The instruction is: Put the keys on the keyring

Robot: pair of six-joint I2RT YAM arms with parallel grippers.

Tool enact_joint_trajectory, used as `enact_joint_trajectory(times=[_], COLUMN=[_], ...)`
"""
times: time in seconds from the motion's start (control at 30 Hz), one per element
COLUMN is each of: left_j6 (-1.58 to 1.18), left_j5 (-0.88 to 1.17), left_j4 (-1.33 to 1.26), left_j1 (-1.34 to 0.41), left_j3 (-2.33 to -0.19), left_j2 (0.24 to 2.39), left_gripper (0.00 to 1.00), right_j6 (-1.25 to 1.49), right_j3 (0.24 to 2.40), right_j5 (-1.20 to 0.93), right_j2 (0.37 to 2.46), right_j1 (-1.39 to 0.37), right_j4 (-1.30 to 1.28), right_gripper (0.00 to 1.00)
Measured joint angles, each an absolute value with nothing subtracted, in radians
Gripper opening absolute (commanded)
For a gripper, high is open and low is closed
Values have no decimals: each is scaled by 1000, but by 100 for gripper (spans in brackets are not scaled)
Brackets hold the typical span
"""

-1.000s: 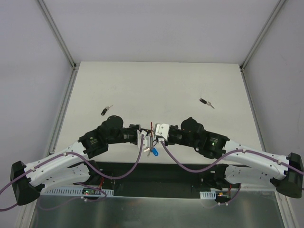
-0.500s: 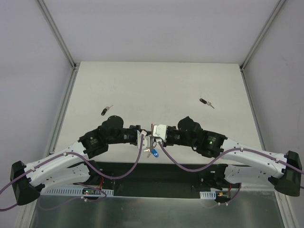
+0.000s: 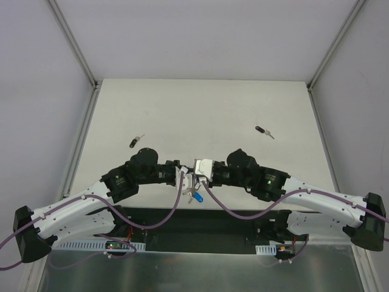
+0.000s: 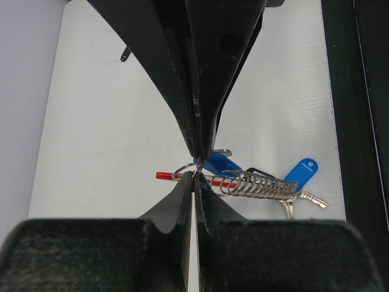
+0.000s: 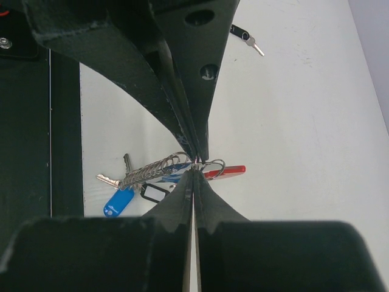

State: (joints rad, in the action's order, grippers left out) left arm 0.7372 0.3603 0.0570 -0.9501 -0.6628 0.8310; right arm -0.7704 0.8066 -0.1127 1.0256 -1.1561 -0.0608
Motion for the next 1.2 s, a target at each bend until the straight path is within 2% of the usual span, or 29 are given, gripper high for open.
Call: enact_joint_trajectory(times=[0.2, 0.3, 0.4, 0.43, 0.53, 0.6, 0.93, 1.2], left_j6=[725, 720, 715, 713, 706, 704, 698, 695], left_j5=[363, 367, 367, 367, 367, 366, 366, 366], left_j4=[50, 49, 48, 46, 33, 27, 14, 12], left_j1=[-950, -950, -950, -950, -950, -950, -950, -950], left_j3=[-663, -663, -663, -663, -663, -663, -663, -663], left_j2=[851, 860, 862, 862, 862, 862, 853, 848], left_gripper=[0, 0, 0, 0, 0, 0, 0, 0], right_j6=[-755, -744, -736, -733, -720, -713, -691, -689], right_j3=[812, 812, 813, 814, 826, 833, 812, 789], right_j5=[-112, -112, -116, -121, -139, -146, -116, -121], right_j2=[1027, 1027, 1027, 1027, 1027, 1023, 901, 915], right_j1=[-1156, -1155, -1155, -1155, -1156, -1156, -1126, -1079], right_j4=[-76, -82, -82, -80, -80, -79, -97, -126], right_gripper=[1, 5, 18, 27, 39, 42, 42, 40])
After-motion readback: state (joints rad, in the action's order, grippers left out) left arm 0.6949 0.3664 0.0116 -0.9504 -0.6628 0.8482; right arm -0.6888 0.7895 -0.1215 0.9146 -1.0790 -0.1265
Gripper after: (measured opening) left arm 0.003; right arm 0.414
